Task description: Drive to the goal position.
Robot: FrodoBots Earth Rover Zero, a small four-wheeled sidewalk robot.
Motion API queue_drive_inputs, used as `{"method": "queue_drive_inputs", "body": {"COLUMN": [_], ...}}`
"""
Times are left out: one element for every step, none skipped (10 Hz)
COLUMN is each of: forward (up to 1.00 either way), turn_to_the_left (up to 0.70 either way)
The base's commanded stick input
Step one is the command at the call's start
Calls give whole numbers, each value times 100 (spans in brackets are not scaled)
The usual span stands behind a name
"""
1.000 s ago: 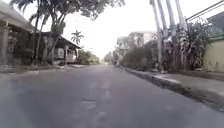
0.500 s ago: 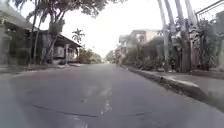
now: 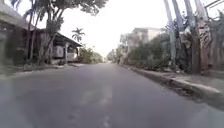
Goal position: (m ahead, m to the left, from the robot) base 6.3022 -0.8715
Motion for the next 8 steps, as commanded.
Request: {"method": "queue_drive_inputs", "body": {"forward": [100, 100, 100, 100, 100, 100, 100, 100], "turn_to_the_left": [0, 0, 0, 0, 0, 0, 0, 0]}}
